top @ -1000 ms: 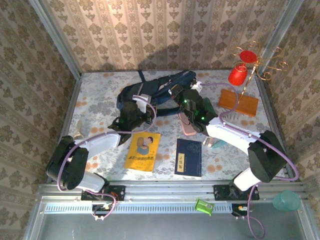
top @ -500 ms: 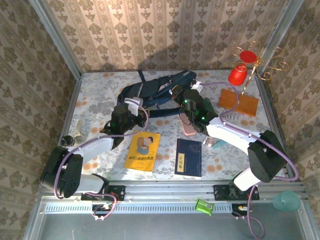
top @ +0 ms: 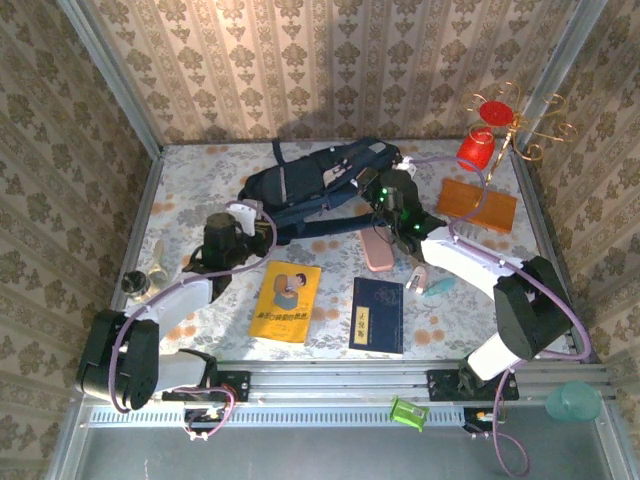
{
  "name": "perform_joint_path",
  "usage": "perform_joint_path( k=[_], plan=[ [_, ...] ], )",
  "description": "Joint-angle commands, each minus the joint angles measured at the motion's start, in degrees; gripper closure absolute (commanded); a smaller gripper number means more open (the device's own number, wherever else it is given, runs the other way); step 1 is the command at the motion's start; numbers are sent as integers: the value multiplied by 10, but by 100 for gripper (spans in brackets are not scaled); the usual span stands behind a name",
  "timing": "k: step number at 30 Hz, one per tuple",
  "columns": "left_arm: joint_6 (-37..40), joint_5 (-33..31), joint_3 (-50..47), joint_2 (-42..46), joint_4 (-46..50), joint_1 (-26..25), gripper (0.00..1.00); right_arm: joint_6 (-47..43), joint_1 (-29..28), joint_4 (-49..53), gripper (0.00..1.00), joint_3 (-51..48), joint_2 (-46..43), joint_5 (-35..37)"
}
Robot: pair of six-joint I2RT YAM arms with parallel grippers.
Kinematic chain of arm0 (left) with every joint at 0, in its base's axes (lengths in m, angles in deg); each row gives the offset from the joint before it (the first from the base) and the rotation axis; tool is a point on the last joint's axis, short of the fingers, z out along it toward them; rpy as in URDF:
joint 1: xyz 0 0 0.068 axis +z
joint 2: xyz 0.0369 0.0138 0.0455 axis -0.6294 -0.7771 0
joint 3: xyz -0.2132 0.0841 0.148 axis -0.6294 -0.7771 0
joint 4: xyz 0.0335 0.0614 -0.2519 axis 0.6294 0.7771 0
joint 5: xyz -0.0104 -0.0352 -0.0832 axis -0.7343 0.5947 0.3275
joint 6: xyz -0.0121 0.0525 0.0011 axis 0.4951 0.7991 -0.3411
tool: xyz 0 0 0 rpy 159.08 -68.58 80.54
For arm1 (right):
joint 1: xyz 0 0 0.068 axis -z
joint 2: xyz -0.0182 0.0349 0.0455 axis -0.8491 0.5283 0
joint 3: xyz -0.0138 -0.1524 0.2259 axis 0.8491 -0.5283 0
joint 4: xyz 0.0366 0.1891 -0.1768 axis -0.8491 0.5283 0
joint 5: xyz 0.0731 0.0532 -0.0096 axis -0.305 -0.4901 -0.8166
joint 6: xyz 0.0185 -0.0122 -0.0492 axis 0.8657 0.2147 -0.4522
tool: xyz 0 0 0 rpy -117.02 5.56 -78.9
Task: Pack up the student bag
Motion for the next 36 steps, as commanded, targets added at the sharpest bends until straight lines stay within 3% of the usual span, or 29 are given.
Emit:
perform_joint_path(
  k=[1, 5, 8, 13, 17, 19, 22, 28, 36],
  plan=[
    [-7, -4, 0, 12, 37, -5, 100, -32, 40, 27, 87, 40, 39, -42],
    [3, -2, 16, -2, 54, -37, 100, -64, 63, 83, 85, 117, 108, -99],
    [-4, -1, 31, -25, 50, -54, 100, -99, 77, 136, 77, 194, 169, -134],
    [-29, -20, 67, -66, 42, -93, 100, -172, 89, 259, 49, 288, 223, -177],
    [-44, -38, 77, -78, 33, -110, 100, -164, 85, 273, 20, 228, 172, -193],
    [-47, -43, 76, -80, 31, -114, 100, -160, 77, 272, 10, 183, 135, -182],
    [-51, -48, 74, -81, 27, -117, 100, -145, 52, 257, 5, 109, 79, -178],
    [-55, -51, 69, -88, 21, -118, 100, -141, 1, 260, 0, 21, 0, -88],
    [-52, -55, 57, -71, 16, -122, 100, 14, -73, 120, 3, -13, 41, -154]
  ],
)
